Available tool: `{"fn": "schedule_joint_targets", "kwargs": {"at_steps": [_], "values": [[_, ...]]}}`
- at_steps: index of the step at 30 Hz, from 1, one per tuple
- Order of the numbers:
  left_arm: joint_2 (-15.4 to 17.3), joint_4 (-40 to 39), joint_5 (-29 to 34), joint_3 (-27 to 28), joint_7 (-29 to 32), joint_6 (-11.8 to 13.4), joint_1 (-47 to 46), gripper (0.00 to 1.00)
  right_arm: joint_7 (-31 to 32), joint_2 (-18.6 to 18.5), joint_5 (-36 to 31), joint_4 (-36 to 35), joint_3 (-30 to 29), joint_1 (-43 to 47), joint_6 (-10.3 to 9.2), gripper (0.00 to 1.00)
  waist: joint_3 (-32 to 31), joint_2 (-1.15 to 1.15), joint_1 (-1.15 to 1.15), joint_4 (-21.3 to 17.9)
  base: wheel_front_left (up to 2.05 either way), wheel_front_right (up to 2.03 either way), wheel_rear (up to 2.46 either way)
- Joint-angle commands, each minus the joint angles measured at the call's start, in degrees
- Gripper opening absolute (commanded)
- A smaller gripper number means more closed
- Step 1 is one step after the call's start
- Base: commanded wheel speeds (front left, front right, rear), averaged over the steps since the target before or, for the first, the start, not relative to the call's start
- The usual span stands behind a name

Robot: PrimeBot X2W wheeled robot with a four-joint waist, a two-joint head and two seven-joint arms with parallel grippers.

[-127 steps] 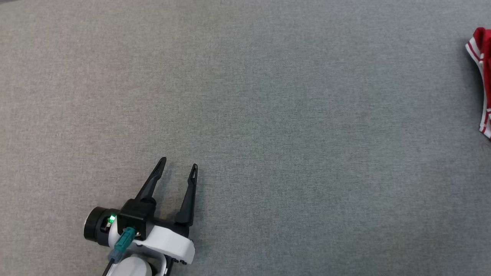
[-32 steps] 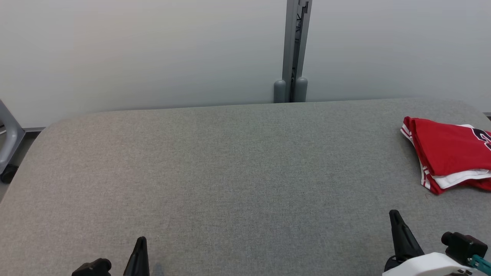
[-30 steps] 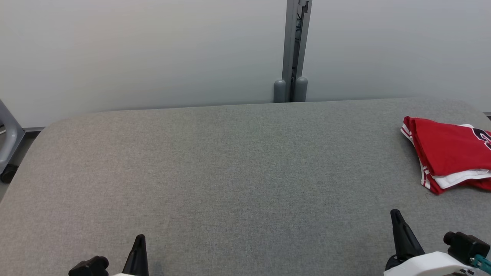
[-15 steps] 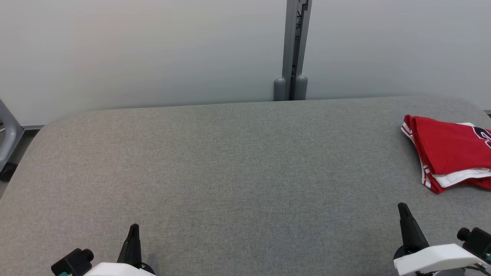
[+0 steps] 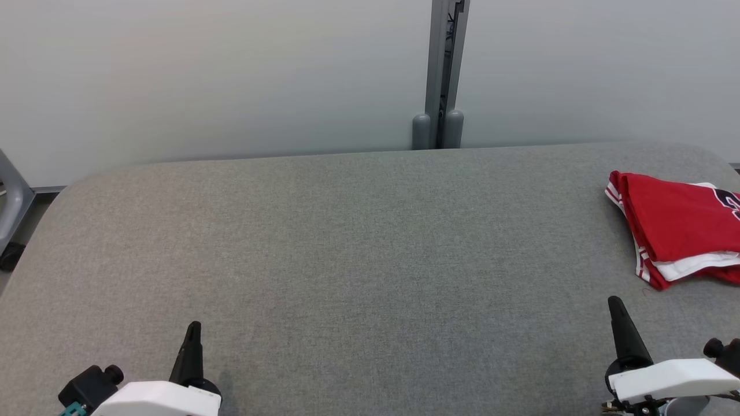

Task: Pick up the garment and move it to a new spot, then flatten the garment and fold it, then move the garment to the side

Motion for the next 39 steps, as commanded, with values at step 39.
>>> {"fn": "schedule_joint_targets", "kwargs": {"at_steps": [39], "values": [[-0.1, -1.7, -21.6, 5.9, 6.2, -5.0, -5.1, 0.00, 6.4, -0.8, 22.7, -2.7, -3.4, -2.9, 0.02, 0.00, 1.1, 0.00, 0.00, -0.1, 0.00, 0.00, 0.00]]}}
